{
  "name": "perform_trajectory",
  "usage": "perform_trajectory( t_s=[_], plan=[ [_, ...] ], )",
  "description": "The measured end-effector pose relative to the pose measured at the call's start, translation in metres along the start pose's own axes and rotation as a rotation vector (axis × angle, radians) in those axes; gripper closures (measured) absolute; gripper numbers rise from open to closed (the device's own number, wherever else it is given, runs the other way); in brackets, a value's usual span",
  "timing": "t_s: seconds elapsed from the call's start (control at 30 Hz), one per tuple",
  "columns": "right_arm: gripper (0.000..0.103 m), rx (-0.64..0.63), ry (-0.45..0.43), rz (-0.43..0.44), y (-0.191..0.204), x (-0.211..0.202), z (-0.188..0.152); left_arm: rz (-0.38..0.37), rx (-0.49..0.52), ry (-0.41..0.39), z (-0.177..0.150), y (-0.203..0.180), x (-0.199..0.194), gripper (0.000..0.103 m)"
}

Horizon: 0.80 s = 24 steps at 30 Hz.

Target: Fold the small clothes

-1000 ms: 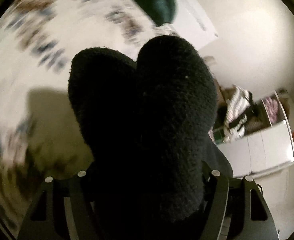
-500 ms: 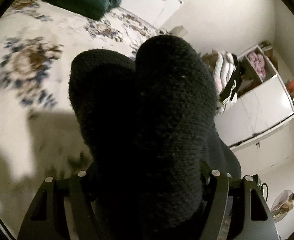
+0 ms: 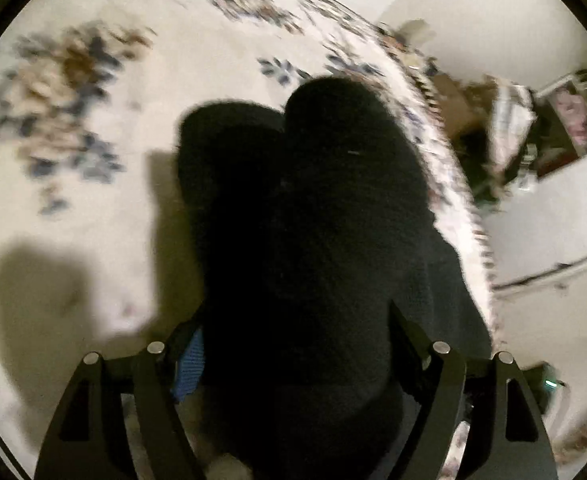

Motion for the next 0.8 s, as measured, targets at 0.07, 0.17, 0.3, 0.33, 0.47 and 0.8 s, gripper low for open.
perform_trajectory(
  t_s=[0.07,0.17,0.3,0.33,0.47,0.8],
  plan=[
    [0.009,-0.079,-0.023,-0.119,0.008,-0.012,-0.005,0.147,0.024,-0.027,-0.010,-0.019,-0.024,0.027],
    [0.000,-0.241,-0.093,-0.289,0.032,-0.045,-0.020,0.291,0.087,-0.059,-0.025,-0.051,-0.051,0.023],
    [0.000,-0.414,-0.162,-0.399,0.068,-0.089,-0.037,0.452,0.157,-0.064,-0.048,-0.095,-0.084,0.004],
    [0.000,-0.443,-0.172,-0.414,0.075,-0.097,-0.039,0.471,0.157,-0.069,-0.056,-0.106,-0.096,0.004],
    [0.000,-0.535,-0.207,-0.427,0.106,-0.151,-0.055,0.522,0.143,-0.112,-0.068,-0.137,-0.136,0.004],
    [0.000,-0.621,-0.299,-0.403,0.162,-0.301,-0.100,0.554,0.152,-0.196,-0.091,-0.209,-0.233,0.004]
  ],
)
Point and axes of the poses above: each gripper's, at about its wrist camera, not at the fingertips, and x roughly the way its jaws point, y to its left, z to its top, the point moved 3 cm from there along x, roughly the way its jaws point, and after that the axes turned 11 degrees about x, right-handed, at the moved point
